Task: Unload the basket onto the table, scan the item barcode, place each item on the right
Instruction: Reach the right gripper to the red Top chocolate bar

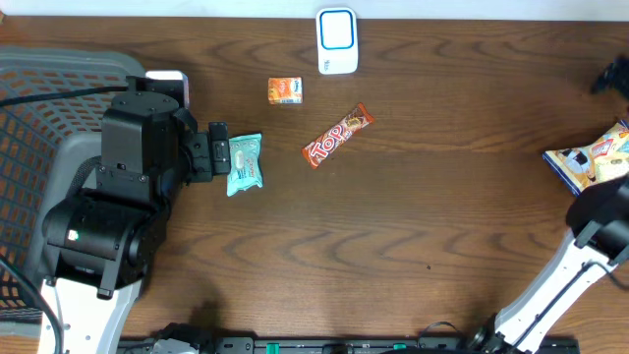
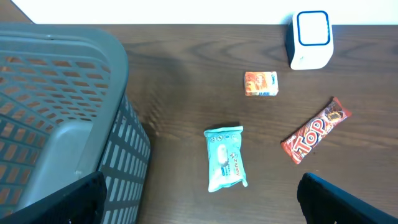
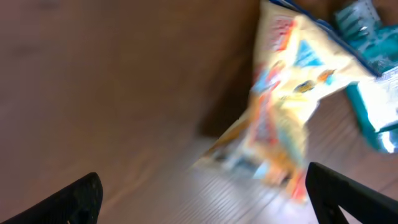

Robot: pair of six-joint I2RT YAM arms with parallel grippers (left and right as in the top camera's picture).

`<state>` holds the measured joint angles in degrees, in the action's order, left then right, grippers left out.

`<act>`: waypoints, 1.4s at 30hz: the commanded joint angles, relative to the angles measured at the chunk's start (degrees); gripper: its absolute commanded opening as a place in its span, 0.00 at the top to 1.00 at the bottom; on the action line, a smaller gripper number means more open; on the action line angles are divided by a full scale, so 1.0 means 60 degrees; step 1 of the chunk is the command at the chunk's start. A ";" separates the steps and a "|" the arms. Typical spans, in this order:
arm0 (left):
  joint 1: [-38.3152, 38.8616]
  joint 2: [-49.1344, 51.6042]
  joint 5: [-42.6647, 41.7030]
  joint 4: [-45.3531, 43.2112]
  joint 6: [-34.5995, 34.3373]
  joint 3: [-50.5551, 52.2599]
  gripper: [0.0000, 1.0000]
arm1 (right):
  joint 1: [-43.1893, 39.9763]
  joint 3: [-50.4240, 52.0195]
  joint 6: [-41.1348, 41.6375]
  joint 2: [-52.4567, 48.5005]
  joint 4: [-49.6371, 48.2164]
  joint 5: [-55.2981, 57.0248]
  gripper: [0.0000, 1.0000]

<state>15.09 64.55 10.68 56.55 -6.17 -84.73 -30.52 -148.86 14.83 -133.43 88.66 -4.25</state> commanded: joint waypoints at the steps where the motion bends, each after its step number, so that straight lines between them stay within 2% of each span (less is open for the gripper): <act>1: -0.0051 0.0029 0.0087 0.0000 0.0015 0.0004 0.02 | 0.1045 -0.0255 0.1147 0.0962 0.0474 -0.0991 0.01; 6: -0.0051 0.0029 0.0087 0.0000 0.0015 0.0004 0.02 | 0.3158 -0.0135 0.1494 0.1027 0.1096 -0.1679 0.01; 10: -0.0051 0.0029 0.0087 0.0000 0.0015 0.0004 0.02 | 0.4972 0.0098 0.1566 0.0780 0.0594 -0.2470 0.01; 14: -0.0051 0.0029 0.0087 0.0000 0.0015 0.0004 0.02 | 0.6681 0.0098 0.1555 0.0197 -0.0087 -0.2014 0.01; 16: -0.0051 0.0029 0.0087 0.0000 0.0015 0.0004 0.02 | 0.7482 0.0098 0.1683 -0.0219 -0.0510 -0.1096 0.15; 18: -0.0051 0.0029 0.0087 0.0004 0.0015 0.0004 0.02 | 0.8134 0.0098 0.2568 -0.0648 -0.0674 -0.0463 0.13; 21: -0.0051 0.0029 0.0087 0.0004 0.0015 0.0004 0.02 | 0.8852 0.0095 0.4364 -0.1246 -0.0586 0.0339 0.23; 25: -0.0051 0.0029 0.0087 0.0000 0.0015 0.0004 0.02 | 0.9431 0.0098 0.5920 -0.1825 -0.0619 0.0495 0.30; 30: -0.0051 0.0029 0.0087 0.0000 0.0015 0.0004 0.02 | 0.9857 0.0095 0.6969 -0.2186 -0.0994 0.1381 0.35; 36: -0.0051 0.0029 0.0087 0.0000 0.0015 0.0004 0.02 | 0.9887 0.0098 0.7249 -0.2641 -0.1530 0.1647 0.38; 42: -0.0051 0.0029 0.0087 0.0000 0.0015 0.0004 0.02 | 0.9876 0.0098 0.7373 -0.3078 -0.2051 0.1027 0.41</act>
<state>15.09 64.58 10.70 56.55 -6.17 -84.73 28.80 -148.09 56.93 -149.88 77.08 2.70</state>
